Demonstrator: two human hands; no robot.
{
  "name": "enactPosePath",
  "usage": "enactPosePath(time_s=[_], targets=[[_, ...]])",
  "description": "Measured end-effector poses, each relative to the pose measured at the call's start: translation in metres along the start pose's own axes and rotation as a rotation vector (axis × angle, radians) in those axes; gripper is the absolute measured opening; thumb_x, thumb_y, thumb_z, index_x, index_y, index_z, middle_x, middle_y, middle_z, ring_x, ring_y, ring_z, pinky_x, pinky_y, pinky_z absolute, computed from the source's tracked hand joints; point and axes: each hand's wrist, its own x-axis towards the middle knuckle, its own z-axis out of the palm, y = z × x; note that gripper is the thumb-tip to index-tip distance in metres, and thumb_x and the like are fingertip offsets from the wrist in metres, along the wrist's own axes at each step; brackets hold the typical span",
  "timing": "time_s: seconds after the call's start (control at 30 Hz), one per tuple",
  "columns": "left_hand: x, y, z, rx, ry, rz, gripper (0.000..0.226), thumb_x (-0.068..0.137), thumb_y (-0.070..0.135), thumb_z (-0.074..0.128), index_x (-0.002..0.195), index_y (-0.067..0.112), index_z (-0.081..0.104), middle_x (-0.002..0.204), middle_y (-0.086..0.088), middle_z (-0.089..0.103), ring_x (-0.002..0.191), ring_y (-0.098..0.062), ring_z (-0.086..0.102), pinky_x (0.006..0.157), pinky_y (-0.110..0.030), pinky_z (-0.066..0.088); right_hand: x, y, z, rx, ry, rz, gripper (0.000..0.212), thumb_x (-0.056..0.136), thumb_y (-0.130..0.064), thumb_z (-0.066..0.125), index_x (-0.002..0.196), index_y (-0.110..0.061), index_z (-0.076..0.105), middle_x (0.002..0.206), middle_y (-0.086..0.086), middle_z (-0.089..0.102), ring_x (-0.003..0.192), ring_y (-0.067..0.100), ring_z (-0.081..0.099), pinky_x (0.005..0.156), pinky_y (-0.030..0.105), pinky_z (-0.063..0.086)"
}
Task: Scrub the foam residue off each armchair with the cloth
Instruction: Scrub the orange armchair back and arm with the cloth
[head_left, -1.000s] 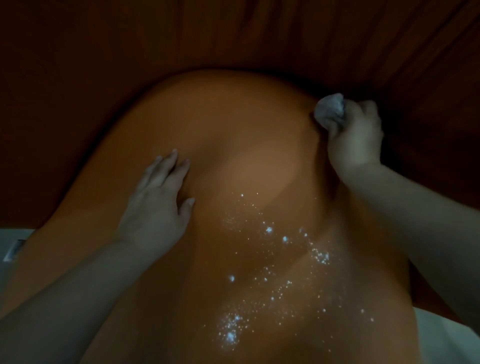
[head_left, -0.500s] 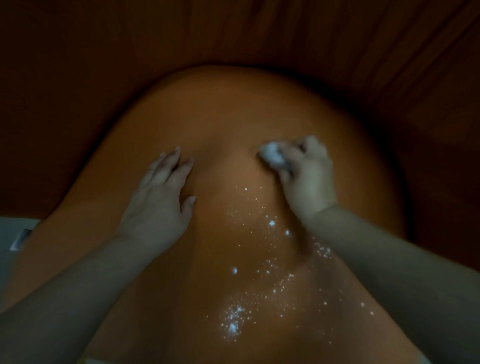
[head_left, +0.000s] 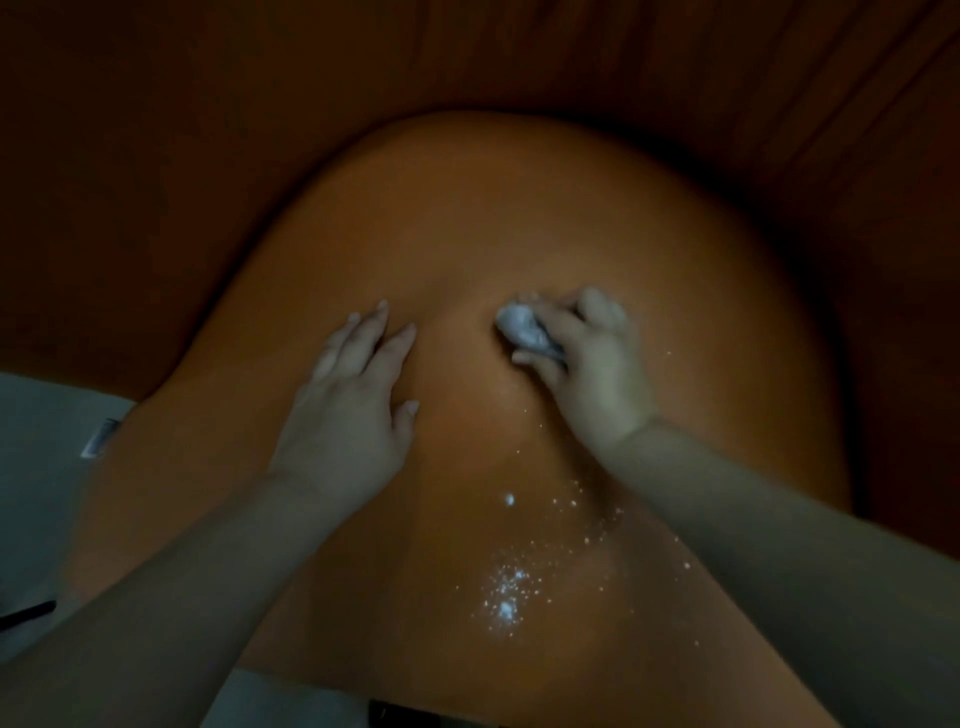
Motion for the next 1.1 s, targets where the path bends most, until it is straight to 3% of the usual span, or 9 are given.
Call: enactPosePath(time_s=[0.17,0.33,0.43,0.5,0.57,0.67,0.83,0.93,1.1], targets=[[-0.013,-0.008,0.007,0.014,0.010,0.021,0.069,0.091,0.029,0.058,0.150,0.029,0.024,0.160,0.008,0.008,0.147,-0.014,0.003,0.115,-0.034,0.012,-0.062,-0.016,-0.003,0.003,-0.164,-0.044,0.054,0.081,-0.050,0.061,0.120,-0.013,0.065,0.092,0.010,0.056,0.087,0.028,0.054,0.075,0.041,0.047],[-0.022,-0.015,0.010,0.028,0.015,0.045,0.066,0.093,0.032,0.054,0.151,0.030,0.023,0.160,0.009,0.006,0.146,-0.013,0.001,0.115,-0.035,0.014,-0.010,-0.008,0.002,0.051,0.124,0.077,0.031,0.084,-0.009,0.064,0.115,-0.003,0.064,0.103,0.019,0.055,0.094,0.035,0.054,0.082,0.039,0.045],[-0.025,-0.016,0.013,0.027,0.023,0.050,0.066,0.093,0.032,0.053,0.151,0.029,0.022,0.161,0.008,0.005,0.147,-0.014,0.000,0.117,-0.038,0.013,-0.002,-0.012,0.010,0.077,0.060,0.067,0.032,0.087,-0.012,0.062,0.119,-0.007,0.064,0.112,0.014,0.058,0.105,0.032,0.053,0.092,0.037,0.043],[-0.027,-0.016,0.014,0.025,0.019,0.037,0.067,0.093,0.034,0.053,0.151,0.030,0.019,0.161,0.009,0.003,0.147,-0.013,-0.002,0.118,-0.036,0.010,-0.033,-0.021,0.016,0.037,-0.030,0.017,0.034,0.089,-0.016,0.063,0.123,-0.013,0.064,0.109,0.012,0.061,0.102,0.034,0.055,0.086,0.044,0.046],[-0.029,-0.014,0.014,0.029,-0.005,0.035,0.069,0.093,0.035,0.053,0.152,0.030,0.018,0.161,0.008,0.001,0.147,-0.013,-0.004,0.117,-0.034,0.007,-0.073,-0.027,0.015,0.023,-0.059,-0.038,0.033,0.087,-0.016,0.067,0.120,-0.013,0.066,0.098,0.012,0.063,0.090,0.034,0.058,0.076,0.042,0.048],[-0.036,-0.010,0.013,0.018,-0.032,0.046,0.069,0.093,0.036,0.053,0.152,0.030,0.017,0.161,0.008,-0.001,0.147,-0.013,-0.005,0.119,-0.035,0.008,-0.103,-0.026,0.003,0.064,-0.144,-0.087,0.028,0.086,-0.011,0.068,0.114,-0.006,0.067,0.096,0.013,0.062,0.087,0.032,0.060,0.075,0.044,0.051],[-0.047,-0.008,0.013,0.059,-0.062,0.066,0.070,0.094,0.037,0.052,0.153,0.031,0.015,0.161,0.008,-0.004,0.147,-0.014,-0.006,0.120,-0.037,0.008,-0.066,0.011,-0.021,-0.034,0.124,0.130,0.028,0.088,-0.012,0.065,0.115,-0.006,0.063,0.103,0.016,0.054,0.094,0.034,0.054,0.079,0.039,0.046],[-0.047,-0.013,0.015,0.071,-0.074,0.078,0.071,0.094,0.036,0.052,0.152,0.032,0.012,0.161,0.009,-0.006,0.147,-0.013,-0.008,0.119,-0.036,0.006,-0.067,0.014,-0.010,-0.139,0.043,0.113,0.034,0.084,-0.016,0.068,0.118,-0.014,0.065,0.112,0.013,0.058,0.103,0.035,0.052,0.090,0.045,0.042],[-0.047,-0.007,0.022,0.070,-0.022,0.044,0.070,0.092,0.034,0.055,0.152,0.029,0.018,0.161,0.006,-0.001,0.147,-0.015,-0.004,0.120,-0.039,0.008,-0.126,-0.004,0.005,-0.063,-0.004,0.017,0.041,0.073,0.001,0.074,0.112,-0.012,0.070,0.100,0.013,0.061,0.093,0.035,0.056,0.084,0.045,0.041]])
